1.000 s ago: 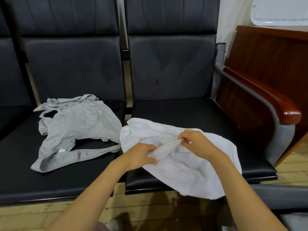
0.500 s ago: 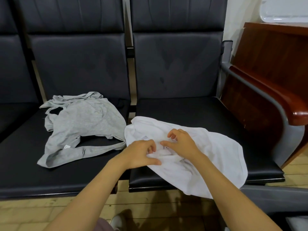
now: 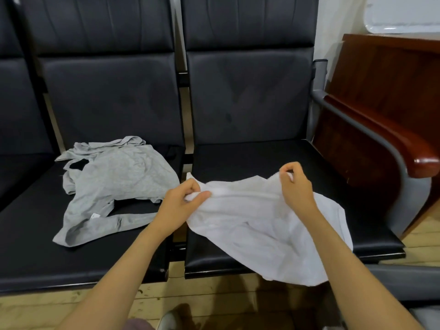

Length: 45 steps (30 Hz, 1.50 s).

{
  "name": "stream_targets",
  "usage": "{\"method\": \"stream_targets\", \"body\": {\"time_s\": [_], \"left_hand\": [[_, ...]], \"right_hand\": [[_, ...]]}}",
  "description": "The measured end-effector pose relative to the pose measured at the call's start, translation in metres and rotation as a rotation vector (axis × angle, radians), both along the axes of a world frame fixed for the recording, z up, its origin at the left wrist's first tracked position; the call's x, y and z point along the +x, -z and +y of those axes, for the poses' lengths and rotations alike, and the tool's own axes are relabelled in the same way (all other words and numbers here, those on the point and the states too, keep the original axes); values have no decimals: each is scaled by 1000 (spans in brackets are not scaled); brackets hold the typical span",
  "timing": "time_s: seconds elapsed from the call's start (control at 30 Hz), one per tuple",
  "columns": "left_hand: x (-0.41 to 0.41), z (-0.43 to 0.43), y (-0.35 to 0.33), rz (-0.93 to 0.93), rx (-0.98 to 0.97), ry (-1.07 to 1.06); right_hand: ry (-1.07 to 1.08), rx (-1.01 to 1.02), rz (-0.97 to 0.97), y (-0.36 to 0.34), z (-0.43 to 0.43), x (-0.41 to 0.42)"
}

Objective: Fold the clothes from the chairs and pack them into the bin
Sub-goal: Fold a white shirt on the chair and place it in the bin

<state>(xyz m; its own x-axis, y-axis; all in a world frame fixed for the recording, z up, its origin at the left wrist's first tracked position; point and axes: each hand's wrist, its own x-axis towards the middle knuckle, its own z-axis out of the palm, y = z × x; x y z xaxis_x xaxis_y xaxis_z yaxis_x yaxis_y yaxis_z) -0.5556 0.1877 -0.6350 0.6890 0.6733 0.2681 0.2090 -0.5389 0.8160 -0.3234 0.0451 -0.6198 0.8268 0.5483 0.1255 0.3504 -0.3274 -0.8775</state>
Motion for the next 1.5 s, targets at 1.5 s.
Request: {"method": "stream_targets", "body": {"time_s": [1.5], "left_hand": [[33,31,48,408,117,-521]], "right_hand": [[-279,-864,34,3,-72,18]]}}
